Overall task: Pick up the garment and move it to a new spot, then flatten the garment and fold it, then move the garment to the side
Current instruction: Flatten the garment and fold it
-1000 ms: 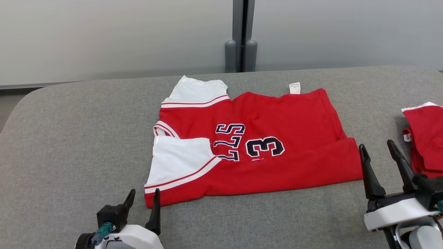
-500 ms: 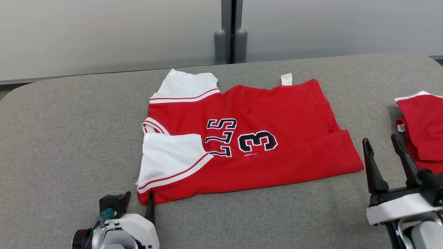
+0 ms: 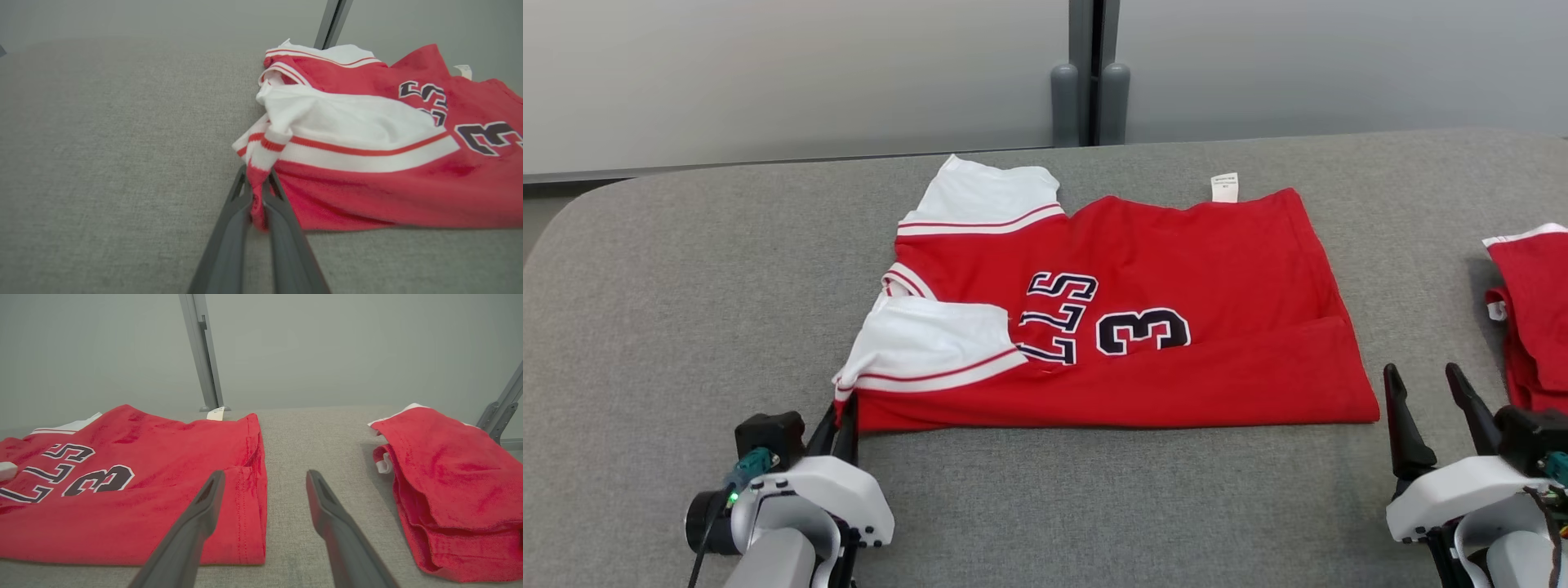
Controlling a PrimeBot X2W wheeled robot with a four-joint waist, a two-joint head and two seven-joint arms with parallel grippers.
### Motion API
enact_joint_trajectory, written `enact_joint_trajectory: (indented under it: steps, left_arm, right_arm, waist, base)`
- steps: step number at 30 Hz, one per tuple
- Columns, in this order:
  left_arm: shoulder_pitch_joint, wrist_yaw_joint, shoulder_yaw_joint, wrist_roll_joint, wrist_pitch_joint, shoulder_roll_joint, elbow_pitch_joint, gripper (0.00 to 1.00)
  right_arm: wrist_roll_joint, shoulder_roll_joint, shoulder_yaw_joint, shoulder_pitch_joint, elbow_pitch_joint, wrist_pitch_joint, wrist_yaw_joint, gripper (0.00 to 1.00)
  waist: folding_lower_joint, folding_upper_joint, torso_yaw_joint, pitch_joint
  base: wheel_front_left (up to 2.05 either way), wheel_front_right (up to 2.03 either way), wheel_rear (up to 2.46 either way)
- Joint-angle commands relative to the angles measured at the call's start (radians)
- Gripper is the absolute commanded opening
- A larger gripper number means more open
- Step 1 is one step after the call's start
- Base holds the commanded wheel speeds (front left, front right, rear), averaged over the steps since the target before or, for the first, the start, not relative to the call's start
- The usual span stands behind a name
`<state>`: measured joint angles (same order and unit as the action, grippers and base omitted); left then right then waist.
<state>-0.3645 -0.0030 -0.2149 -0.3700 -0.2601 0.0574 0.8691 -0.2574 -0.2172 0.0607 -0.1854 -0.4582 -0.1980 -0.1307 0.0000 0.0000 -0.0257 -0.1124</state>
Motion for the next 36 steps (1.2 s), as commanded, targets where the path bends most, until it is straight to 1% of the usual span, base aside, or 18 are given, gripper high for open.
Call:
enact_joint_trajectory:
  steps: [1, 3, 7, 10, 12, 15, 18, 21, 22, 23, 24, 27, 33, 36]
  left_arm:
    - [-0.002, 0.013, 0.019, 0.014, -0.005, 0.014, -0.058, 0.0]
    - [0.009, 0.01, 0.021, 0.02, -0.005, 0.012, -0.084, 0.0]
    - [0.039, -0.022, 0.012, 0.038, -0.005, 0.009, -0.144, 0.0]
    - [0.05, -0.03, 0.001, 0.048, -0.005, 0.004, -0.163, 0.0]
    - [0.057, -0.035, -0.009, 0.051, -0.005, 0.002, -0.167, 0.0]
    - [0.059, -0.039, -0.019, 0.051, -0.005, -0.001, -0.169, 0.0]
    - [0.06, -0.041, -0.025, 0.052, -0.005, -0.002, -0.168, 0.0]
    - [0.057, -0.048, -0.035, 0.051, -0.005, -0.003, -0.158, 0.0]
    - [0.056, -0.048, -0.037, 0.051, -0.005, -0.003, -0.154, 0.0]
    - [0.056, -0.05, -0.04, 0.051, -0.005, -0.003, -0.146, 0.0]
    - [0.056, -0.048, -0.044, 0.052, -0.005, -0.003, -0.134, 0.0]
    - [0.048, -0.03, -0.053, 0.063, -0.005, 0.004, -0.087, 0.0]
    - [0.045, -0.047, -0.061, 0.056, -0.005, 0.015, -0.025, 0.0]
    - [0.055, -0.04, -0.069, 0.064, 0.0, 0.025, -0.011, 0.0]
  right_arm:
    - [-0.015, 0.01, -0.014, -0.03, -0.044, 0.034, 0.0, 1.0]
    - [-0.022, 0.017, -0.018, -0.043, -0.066, 0.045, 0.0, 1.0]
    - [-0.074, 0.051, -0.044, -0.093, -0.158, 0.097, 0.0, 1.0]
    - [-0.103, 0.054, -0.051, -0.126, -0.224, 0.121, 0.0, 1.0]
    - [-0.127, 0.062, -0.063, -0.147, -0.266, 0.135, 0.0, 1.0]
    - [-0.122, 0.051, -0.078, -0.18, -0.328, 0.137, 0.0, 1.0]
    - [-0.133, 0.06, -0.093, -0.205, -0.382, 0.146, 0.0, 1.0]
    - [-0.156, 0.074, -0.081, -0.225, -0.42, 0.165, 0.0, 1.0]
    - [-0.166, 0.078, -0.069, -0.226, -0.426, 0.173, 0.0, 0.95]
    - [-0.166, 0.074, -0.049, -0.228, -0.424, 0.172, 0.0, 0.03]
    - [-0.161, 0.062, -0.028, -0.229, -0.422, 0.163, 0.0, 0.0]
    - [-0.176, 0.038, -0.008, -0.224, -0.422, 0.127, 0.0, 0.0]
    - [-0.228, 0.014, -0.006, -0.195, -0.409, 0.096, 0.0, 0.0]
    - [-0.268, 0.007, -0.016, -0.172, -0.382, 0.11, 0.0, 0.0]
  waist:
    - [0.0, 0.0, -0.017, -0.004]
    - [0.0, 0.0, -0.023, -0.007]
    - [0.0, 0.0, -0.048, -0.014]
    - [0.0, 0.0, -0.062, -0.02]
    - [0.0, 0.0, -0.069, -0.023]
    - [0.0, 0.0, -0.077, -0.026]
    - [0.0, 0.0, -0.081, -0.028]
    - [0.0, 0.0, -0.084, -0.029]
    - [0.0, 0.0, -0.084, -0.03]
    - [0.0, 0.0, -0.083, -0.03]
    - [0.0, 0.0, -0.083, -0.029]
    - [0.0, 0.0, -0.077, -0.02]
    - [0.0, 0.0, -0.062, 0.015]
    - [0.0, 0.0, -0.051, 0.035]
  base:
    - [0.0, 0.0, 0.0]
    - [0.0, 0.0, 0.0]
    - [0.0, 0.0, 0.0]
    - [0.0, 0.0, 0.0]
    - [0.0, 0.0, 0.0]
    - [0.0, 0.0, 0.0]
    - [0.0, 0.0, 0.0]
    - [0.0, 0.0, 0.0]
    - [0.0, 0.0, 0.0]
    - [0.0, 0.0, 0.0]
    - [0.0, 0.0, 0.0]
    - [0.0, 0.0, 0.0]
    - [0.0, 0.0, 0.0]
    - [0.0, 0.0, 0.0]
